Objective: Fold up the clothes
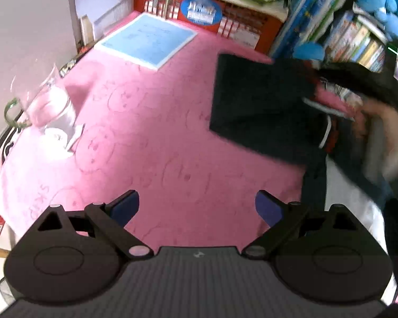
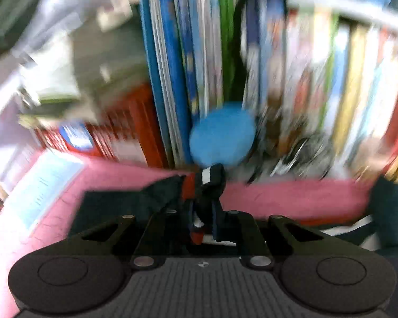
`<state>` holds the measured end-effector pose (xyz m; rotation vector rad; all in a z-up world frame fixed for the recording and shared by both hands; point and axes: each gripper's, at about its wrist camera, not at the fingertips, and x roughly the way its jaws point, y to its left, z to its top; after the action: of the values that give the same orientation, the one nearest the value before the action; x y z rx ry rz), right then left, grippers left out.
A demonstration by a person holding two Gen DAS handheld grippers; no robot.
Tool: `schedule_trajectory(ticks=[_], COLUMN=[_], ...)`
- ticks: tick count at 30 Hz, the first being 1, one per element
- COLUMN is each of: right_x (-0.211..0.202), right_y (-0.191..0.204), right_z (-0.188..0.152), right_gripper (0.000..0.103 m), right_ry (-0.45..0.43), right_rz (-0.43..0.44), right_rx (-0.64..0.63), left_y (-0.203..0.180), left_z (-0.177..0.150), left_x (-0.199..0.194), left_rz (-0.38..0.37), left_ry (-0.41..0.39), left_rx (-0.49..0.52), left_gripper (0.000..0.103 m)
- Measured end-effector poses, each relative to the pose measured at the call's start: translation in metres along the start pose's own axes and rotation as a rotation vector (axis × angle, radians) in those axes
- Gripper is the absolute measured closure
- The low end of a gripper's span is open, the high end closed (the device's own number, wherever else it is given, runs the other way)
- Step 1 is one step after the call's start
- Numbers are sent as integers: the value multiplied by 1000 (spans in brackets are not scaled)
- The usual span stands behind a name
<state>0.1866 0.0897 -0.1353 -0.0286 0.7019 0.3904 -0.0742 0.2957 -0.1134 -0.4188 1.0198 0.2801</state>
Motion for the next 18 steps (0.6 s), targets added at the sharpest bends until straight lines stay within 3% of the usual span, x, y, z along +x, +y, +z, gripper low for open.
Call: schedule_trajectory(ticks=[4, 11, 14, 18], right_x=[-74, -168, -176, -164], right_y=[-39, -149, -202, -240], right_z=[6, -18, -42, -72], right_gripper=[88, 88, 88, 87], right_ry=[-100, -119, -69, -51], right_rz=[-91, -348, -412, -453], right_rx=[-38, 49, 106, 122], left_y=[-18, -76, -109, -156], left_z=[20, 33, 34, 26], left_x=[4, 24, 40, 63], left_rz=[-37, -114, -128, -115], left_ry=[-23, -22, -13, -14], left_rx=[37, 180, 272, 398], left_gripper=[7, 7, 7, 7])
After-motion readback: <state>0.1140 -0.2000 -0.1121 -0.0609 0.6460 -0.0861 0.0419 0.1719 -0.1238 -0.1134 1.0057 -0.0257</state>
